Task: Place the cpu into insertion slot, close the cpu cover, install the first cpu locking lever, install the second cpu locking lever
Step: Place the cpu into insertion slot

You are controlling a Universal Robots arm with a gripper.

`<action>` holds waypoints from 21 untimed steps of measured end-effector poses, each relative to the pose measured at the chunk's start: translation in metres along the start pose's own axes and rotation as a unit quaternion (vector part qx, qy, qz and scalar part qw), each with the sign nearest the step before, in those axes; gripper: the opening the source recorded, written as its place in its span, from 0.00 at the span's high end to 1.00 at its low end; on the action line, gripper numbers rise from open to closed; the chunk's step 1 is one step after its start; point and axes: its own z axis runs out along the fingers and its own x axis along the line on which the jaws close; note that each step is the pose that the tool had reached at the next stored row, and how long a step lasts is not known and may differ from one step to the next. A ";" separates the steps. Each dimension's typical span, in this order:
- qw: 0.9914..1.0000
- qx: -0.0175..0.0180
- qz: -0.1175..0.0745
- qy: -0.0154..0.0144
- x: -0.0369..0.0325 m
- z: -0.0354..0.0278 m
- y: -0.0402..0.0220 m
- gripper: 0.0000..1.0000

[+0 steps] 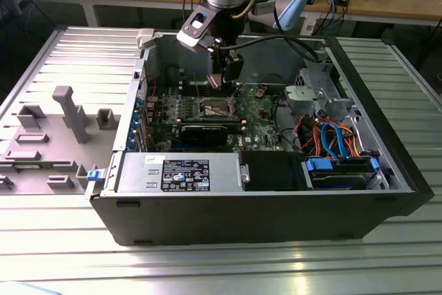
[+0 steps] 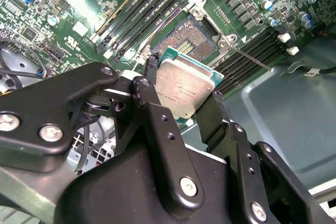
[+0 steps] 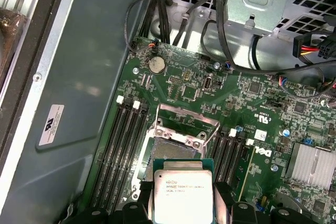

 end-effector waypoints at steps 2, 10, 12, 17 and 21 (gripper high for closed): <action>1.000 0.000 0.001 0.000 0.0000 0.0000 0.0000 0.45; 1.000 0.000 0.005 0.000 0.0000 0.0001 0.0000 0.45; 1.000 0.000 0.006 0.000 0.0000 0.0002 0.0000 0.45; 1.000 0.000 0.008 0.000 0.0000 0.0003 0.0000 0.45; 1.000 0.000 0.010 0.000 0.0000 0.0003 0.0000 0.45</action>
